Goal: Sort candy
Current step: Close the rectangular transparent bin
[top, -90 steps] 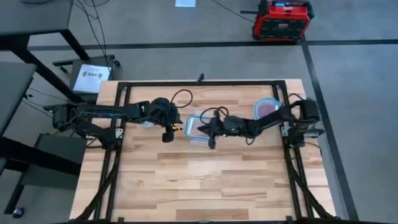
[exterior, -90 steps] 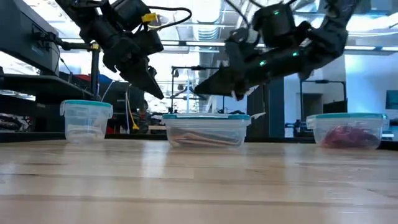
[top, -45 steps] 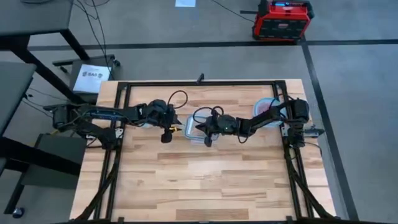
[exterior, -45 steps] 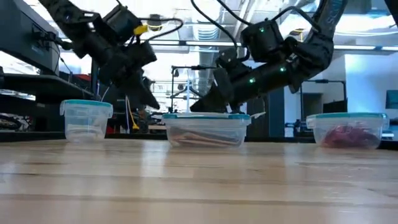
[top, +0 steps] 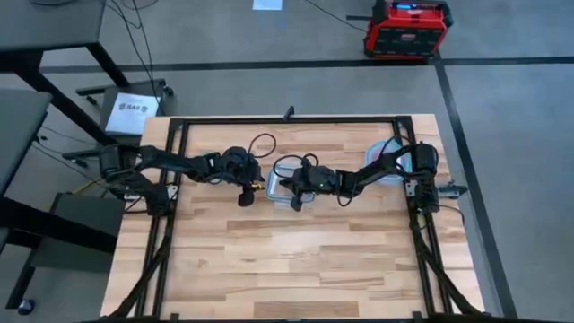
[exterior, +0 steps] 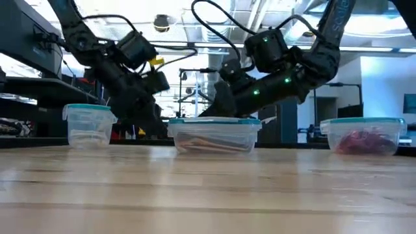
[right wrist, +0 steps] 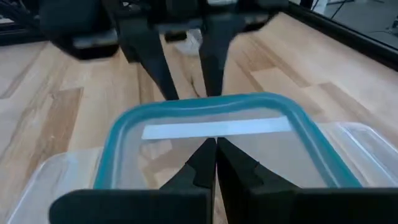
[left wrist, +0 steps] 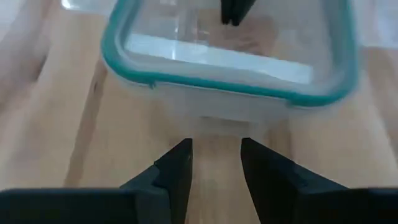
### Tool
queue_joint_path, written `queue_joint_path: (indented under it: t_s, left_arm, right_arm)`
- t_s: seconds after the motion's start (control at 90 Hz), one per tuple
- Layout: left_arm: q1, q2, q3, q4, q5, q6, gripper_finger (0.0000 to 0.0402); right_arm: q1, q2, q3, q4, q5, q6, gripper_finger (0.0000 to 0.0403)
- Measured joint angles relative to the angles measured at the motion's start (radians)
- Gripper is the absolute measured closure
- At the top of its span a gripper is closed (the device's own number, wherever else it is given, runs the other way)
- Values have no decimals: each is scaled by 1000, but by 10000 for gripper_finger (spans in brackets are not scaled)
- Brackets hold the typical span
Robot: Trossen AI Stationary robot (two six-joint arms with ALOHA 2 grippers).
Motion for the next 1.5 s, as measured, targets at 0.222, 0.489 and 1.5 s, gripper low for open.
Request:
queue_joint_path:
  t_s: [0.222,0.489,1.5]
  left_arm:
    - [-5,65,43,47,40,-16,279]
    - [-43,163,153,37,75,-31,279]
    - [-109,-14,406,-374,-46,6,279]
  right_arm:
    - [-1,9,0,-30,1,12,403]
    - [-1,11,0,-44,-2,15,403]
    - [212,-543,-40,-699,172,135,403]
